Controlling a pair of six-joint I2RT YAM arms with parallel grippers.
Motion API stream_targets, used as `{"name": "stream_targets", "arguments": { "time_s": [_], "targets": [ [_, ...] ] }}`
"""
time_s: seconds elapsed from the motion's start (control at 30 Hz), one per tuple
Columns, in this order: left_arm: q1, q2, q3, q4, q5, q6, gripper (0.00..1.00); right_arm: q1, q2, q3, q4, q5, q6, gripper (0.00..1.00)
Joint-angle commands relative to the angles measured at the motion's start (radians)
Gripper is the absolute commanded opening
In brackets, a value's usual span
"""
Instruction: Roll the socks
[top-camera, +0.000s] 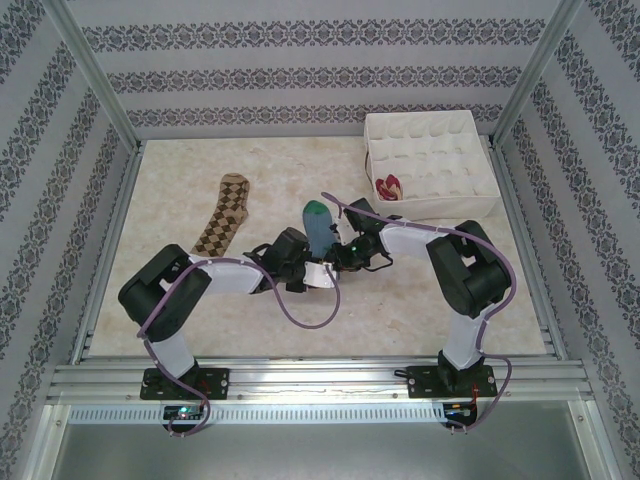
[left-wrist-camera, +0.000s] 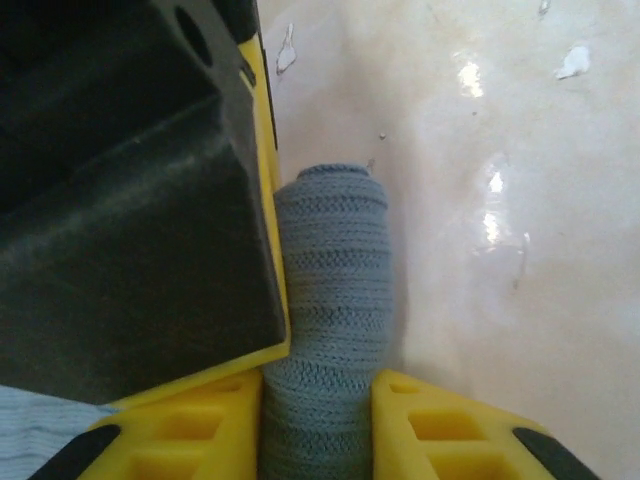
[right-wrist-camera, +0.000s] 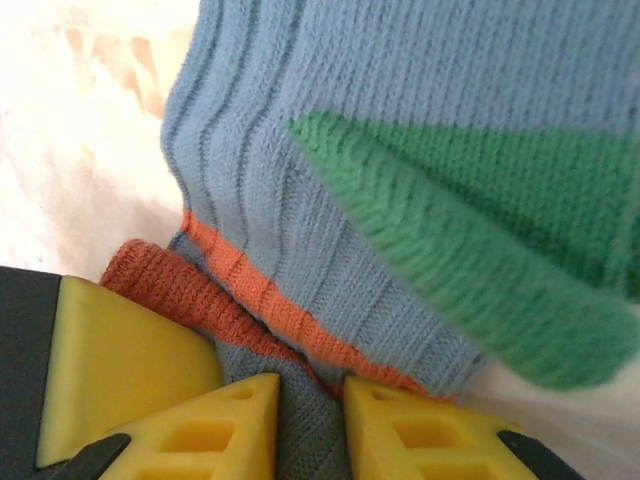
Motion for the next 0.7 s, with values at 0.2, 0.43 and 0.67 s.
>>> {"name": "stream_targets", "arguments": {
  "time_s": [0.2, 0.43, 0.67],
  "targets": [
    [-0.022, 0.052, 0.144, -0.274, 0.210, -0.149, 0.00, -0.043, -0.100, -0.214, -0.036, 0.044, 0.018, 0.47],
    [-0.016, 0.153, 0.280, -0.435, 0.371, -0.418, 0.00, -0.063, -0.262, -0.309, 0.067, 0.078, 0.038, 0.41],
    [0.053, 0.194, 0.327, -0.535, 0.512, -0.541, 0.00, -0.080, -0.274, -0.339, 0.146, 0.013, 0.046, 0.28]
  ]
}}
